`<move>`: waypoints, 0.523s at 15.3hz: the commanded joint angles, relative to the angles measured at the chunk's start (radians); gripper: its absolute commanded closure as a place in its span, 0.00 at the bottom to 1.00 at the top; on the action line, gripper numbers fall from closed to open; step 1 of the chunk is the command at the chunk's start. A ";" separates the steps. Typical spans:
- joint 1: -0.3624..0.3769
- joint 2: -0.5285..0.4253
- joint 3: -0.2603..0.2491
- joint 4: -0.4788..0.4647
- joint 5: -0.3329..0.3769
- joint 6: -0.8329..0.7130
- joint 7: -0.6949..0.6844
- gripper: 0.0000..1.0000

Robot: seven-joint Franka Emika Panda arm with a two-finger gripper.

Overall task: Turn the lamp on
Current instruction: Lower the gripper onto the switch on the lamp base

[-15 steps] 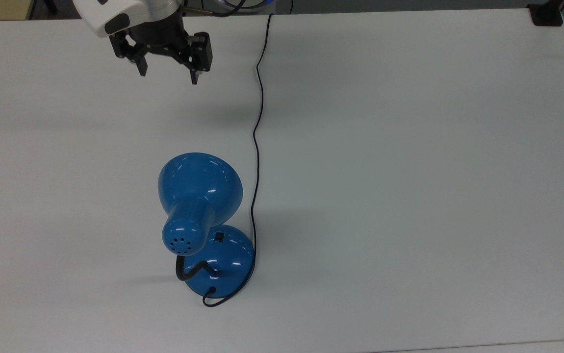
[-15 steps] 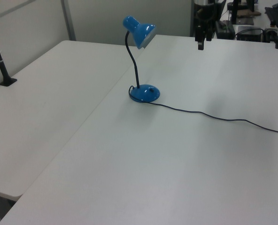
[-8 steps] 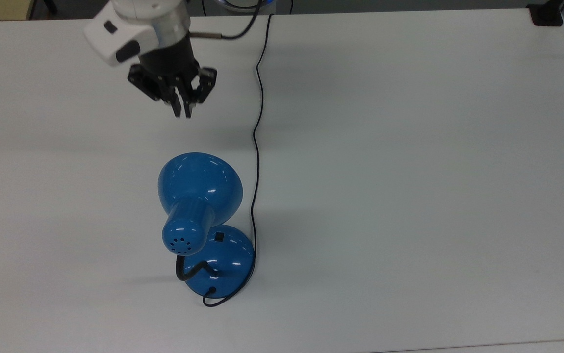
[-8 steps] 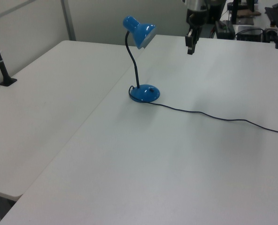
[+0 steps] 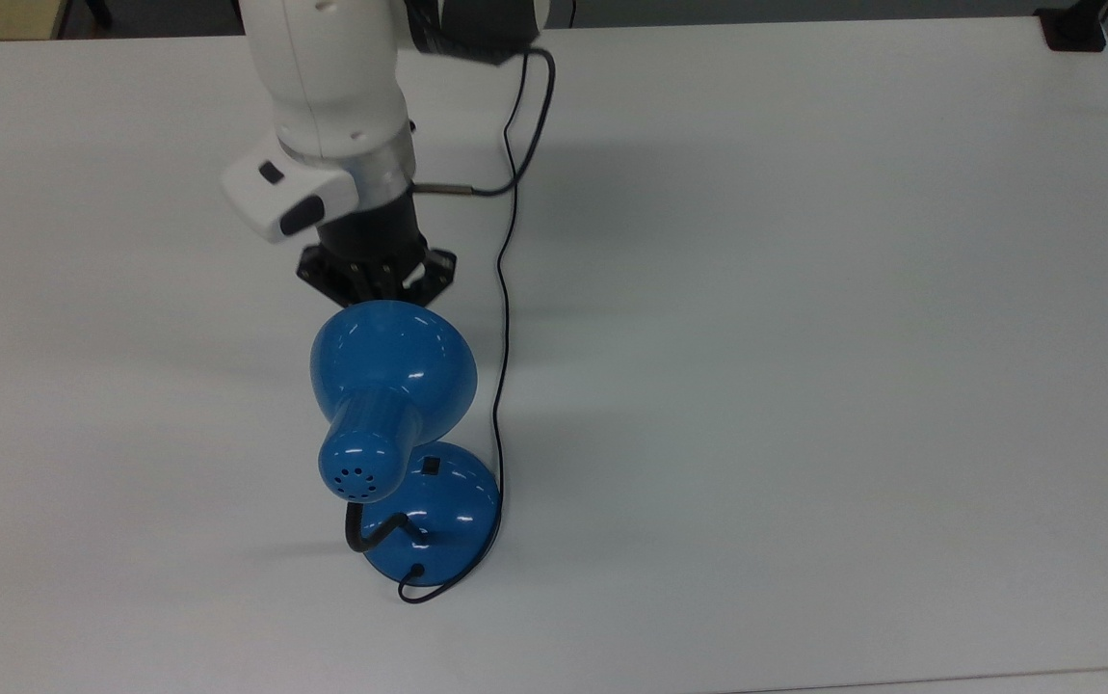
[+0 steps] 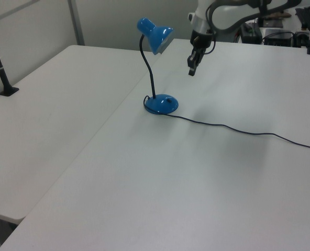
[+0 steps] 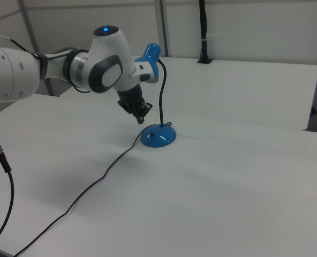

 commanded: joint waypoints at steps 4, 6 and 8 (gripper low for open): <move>0.022 0.108 -0.007 -0.006 0.104 0.227 -0.013 1.00; 0.037 0.149 -0.005 -0.004 0.100 0.279 0.013 1.00; 0.045 0.195 -0.005 0.029 0.101 0.336 0.042 1.00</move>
